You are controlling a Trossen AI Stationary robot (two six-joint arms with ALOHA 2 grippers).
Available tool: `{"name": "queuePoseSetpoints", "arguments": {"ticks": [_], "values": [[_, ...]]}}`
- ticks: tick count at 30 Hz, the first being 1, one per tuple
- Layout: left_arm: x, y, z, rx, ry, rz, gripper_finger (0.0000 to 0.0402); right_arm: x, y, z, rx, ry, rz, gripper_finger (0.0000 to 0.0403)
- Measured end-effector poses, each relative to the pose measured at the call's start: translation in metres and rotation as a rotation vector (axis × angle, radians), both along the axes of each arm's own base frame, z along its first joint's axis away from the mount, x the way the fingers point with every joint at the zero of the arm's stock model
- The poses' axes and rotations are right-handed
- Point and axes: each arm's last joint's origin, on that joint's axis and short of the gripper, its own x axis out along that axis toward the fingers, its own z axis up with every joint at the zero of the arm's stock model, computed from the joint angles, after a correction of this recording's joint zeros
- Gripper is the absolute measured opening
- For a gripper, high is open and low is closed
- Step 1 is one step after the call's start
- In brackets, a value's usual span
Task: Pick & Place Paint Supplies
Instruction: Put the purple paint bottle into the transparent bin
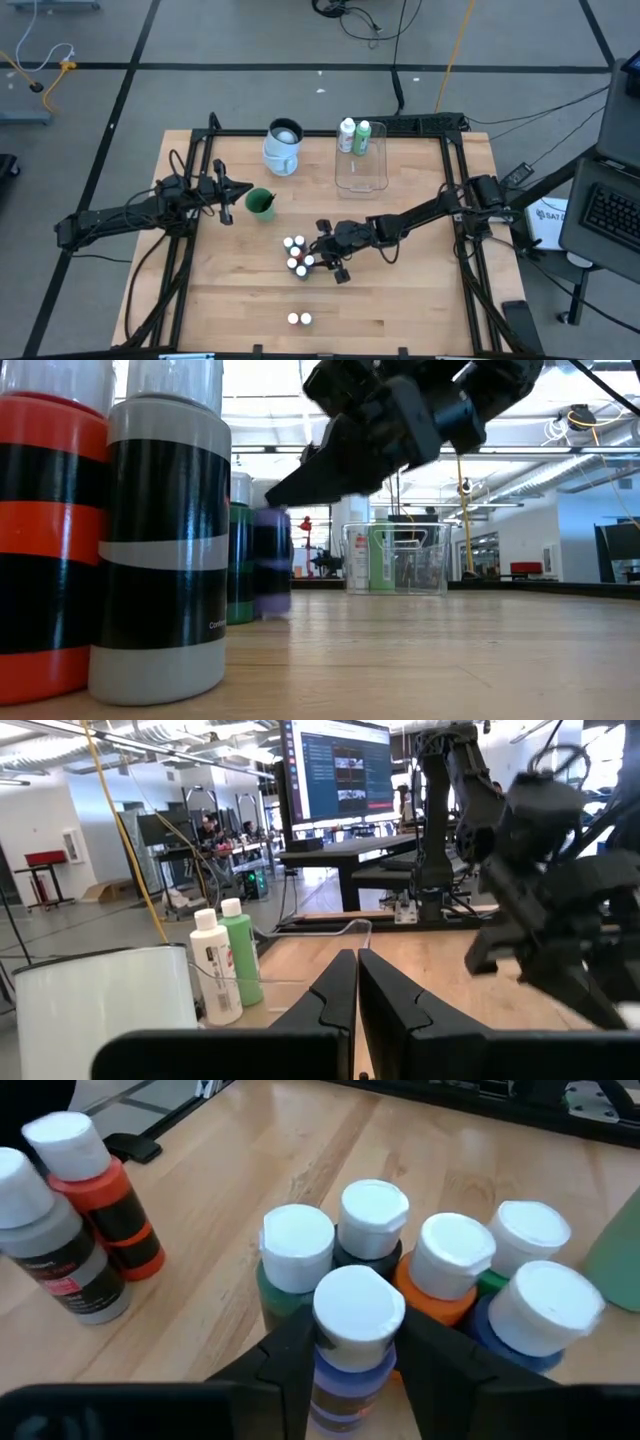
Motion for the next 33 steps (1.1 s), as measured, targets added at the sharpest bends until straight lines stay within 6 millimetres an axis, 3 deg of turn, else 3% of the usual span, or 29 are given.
{"name": "queuePoseSetpoints", "arguments": {"ticks": [3,9,12,22,28,33], "values": [[0.000,0.000,0.000,-0.002,0.005,0.001,0.0019,-0.004,-0.001,0.018,0.013,-0.037,-0.002,0.0114],[0.000,0.000,-0.001,-0.003,0.009,0.001,0.0019,-0.031,-0.001,0.052,-0.003,-0.074,0.017,0.0111],[0.000,0.000,-0.001,-0.004,0.010,0.003,0.0019,-0.048,-0.004,0.081,0.002,-0.116,0.014,0.0115],[0.000,0.000,-0.001,0.002,0.012,0.010,0.0019,-0.119,-0.026,0.150,-0.177,-0.145,-0.308,0.0116],[0.000,0.000,-0.001,0.002,0.012,0.010,0.0019,-0.140,-0.052,0.160,-0.228,-0.109,-0.434,0.0115],[0.000,0.000,-0.001,0.000,0.010,0.009,0.0019,-0.139,-0.086,0.140,-0.274,-0.123,-0.555,0.0115]]}}
